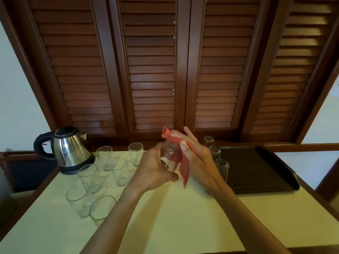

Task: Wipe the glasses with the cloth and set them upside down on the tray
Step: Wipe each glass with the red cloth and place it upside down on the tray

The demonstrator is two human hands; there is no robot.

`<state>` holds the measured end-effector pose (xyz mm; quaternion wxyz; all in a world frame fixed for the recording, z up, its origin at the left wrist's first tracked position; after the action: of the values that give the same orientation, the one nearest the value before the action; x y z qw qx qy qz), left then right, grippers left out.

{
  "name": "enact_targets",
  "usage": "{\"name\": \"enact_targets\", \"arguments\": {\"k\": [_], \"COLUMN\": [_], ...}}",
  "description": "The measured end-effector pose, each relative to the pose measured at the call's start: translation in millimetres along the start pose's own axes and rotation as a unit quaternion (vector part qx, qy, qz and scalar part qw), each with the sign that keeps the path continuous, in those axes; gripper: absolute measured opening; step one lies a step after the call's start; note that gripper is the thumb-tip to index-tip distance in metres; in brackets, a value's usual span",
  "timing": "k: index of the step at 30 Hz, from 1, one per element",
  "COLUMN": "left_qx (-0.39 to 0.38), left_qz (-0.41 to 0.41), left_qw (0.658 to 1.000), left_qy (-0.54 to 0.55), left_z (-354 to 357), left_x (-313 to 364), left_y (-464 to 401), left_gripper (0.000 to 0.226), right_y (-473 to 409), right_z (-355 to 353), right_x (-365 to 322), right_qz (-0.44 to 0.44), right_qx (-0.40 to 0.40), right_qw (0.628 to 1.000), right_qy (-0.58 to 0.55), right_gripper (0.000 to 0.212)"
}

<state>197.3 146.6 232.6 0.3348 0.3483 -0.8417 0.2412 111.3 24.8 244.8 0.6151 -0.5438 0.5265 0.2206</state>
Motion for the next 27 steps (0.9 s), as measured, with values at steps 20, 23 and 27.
{"name": "enact_targets", "arguments": {"k": [20, 23, 27], "left_qx": [0.042, 0.064, 0.033], "left_qz": [0.001, -0.003, 0.004], "left_qw": [0.998, 0.996, 0.998], "left_qy": [0.045, 0.067, 0.060], "left_z": [9.9, 2.1, 8.8], "left_x": [0.8, -8.5, -5.4], "left_y": [-0.9, -6.9, -0.4], "left_gripper": [0.067, 0.071, 0.067], "right_y": [-1.0, 11.1, -0.8], "right_z": [0.8, 8.6, 5.6], "right_x": [0.8, 5.3, 6.2], "right_qz": [-0.105, -0.141, -0.097], "right_qx": [0.003, -0.027, 0.008], "right_qw": [0.994, 0.987, 0.995], "right_qy": [0.039, 0.066, 0.026], "right_gripper": [0.039, 0.040, 0.042]}}
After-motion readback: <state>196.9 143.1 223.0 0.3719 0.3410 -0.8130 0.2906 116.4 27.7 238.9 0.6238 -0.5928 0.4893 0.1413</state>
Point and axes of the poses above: each hand's wrist, its own y-axis away from the middle knuckle, its own z-axis out of the palm, x = y × z, the point moved 3 cm from there along -y, towards the middle knuckle, and after that the axes turned 8 degrees about -y, right-handed, at the moved point
